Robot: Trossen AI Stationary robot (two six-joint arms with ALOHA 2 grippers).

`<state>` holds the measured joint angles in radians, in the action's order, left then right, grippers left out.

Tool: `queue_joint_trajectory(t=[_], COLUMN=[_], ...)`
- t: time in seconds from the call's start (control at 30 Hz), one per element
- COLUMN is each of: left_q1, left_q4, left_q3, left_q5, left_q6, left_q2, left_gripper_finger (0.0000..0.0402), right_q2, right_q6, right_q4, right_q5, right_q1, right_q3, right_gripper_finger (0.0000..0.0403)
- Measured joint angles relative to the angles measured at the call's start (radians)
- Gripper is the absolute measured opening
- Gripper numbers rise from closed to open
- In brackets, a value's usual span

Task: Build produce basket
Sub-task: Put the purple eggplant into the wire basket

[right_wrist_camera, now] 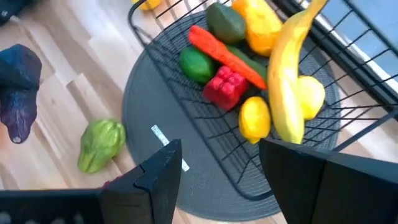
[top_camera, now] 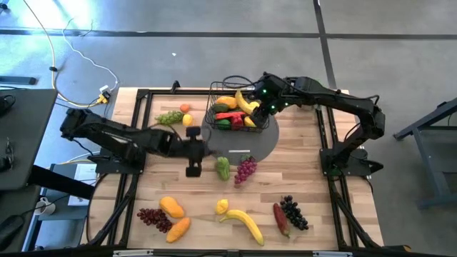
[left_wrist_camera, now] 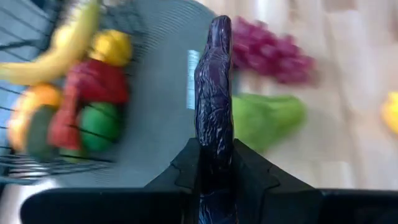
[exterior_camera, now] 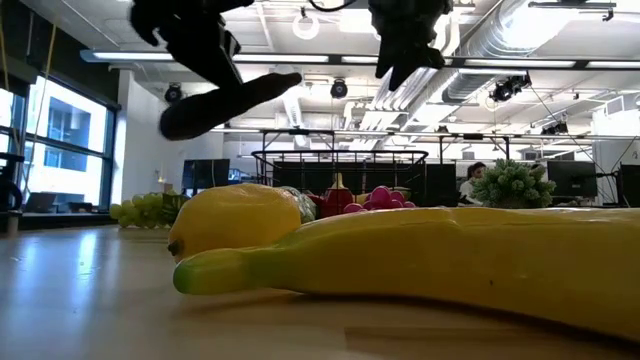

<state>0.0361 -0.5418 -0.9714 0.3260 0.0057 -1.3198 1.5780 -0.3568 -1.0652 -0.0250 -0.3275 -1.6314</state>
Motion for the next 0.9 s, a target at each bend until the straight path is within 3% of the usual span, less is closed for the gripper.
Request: queue_joint_trajectory(t=[0.23, 0.57, 0.9], left_q1=[-0.184, -0.412, -0.575], left_q4=[0.131, 0.434, 0.643], left_q3=[0.000, 0.000, 0.000], left_q5=[-0.011, -0.154, -0.298], left_q6=[0.167, 0.392, 0.369], left_q2=[0.054, 0.057, 0.055], left_gripper_finger=[0.0045, 0.0045, 0.0044], right_q2=[0.000, 0.000, 0.000], right_q6=[-0.013, -0.100, -0.163], right_q4=[0.029, 0.043, 0.043], right_q5=[0.000, -0.010, -0.091], right_q1=[-0.048, -0.092, -0.098], right_q3=[0.000, 0.000, 0.000], right_gripper_finger=[0.0197, 0.0197, 0.0197])
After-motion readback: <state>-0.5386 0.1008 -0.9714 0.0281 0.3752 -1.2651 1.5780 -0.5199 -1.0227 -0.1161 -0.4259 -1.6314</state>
